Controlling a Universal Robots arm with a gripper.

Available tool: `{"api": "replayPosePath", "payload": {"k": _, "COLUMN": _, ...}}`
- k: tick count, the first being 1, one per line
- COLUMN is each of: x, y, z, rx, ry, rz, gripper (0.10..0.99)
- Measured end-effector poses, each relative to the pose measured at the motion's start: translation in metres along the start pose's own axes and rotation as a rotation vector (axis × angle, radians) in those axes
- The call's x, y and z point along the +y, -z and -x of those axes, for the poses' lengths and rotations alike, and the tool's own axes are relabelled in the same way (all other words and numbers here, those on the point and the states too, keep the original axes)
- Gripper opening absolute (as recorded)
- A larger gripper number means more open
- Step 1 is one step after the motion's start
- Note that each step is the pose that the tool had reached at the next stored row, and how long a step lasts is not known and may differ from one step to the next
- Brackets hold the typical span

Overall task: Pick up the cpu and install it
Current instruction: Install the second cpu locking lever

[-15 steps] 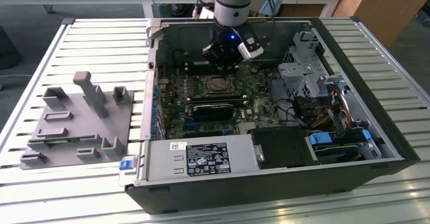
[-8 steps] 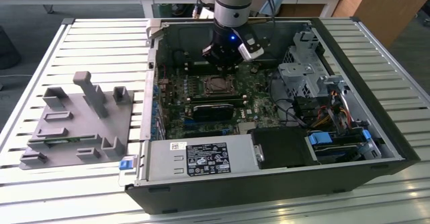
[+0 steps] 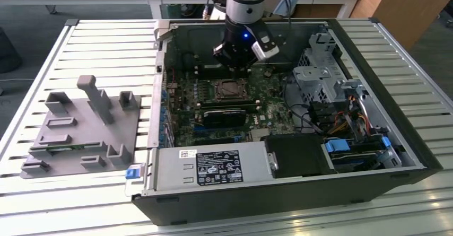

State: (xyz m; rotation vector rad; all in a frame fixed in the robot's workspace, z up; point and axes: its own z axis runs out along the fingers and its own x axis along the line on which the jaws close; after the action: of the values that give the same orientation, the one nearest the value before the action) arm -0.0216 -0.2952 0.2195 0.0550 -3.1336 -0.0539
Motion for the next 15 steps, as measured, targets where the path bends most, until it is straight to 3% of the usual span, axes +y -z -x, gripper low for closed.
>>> {"api": "replayPosePath", "payload": {"k": 15, "x": -0.0106, "y": 0.001, "z": -0.0004, "rx": 0.0001, "ry": 0.0, "rz": 0.0, "gripper": 0.106}}
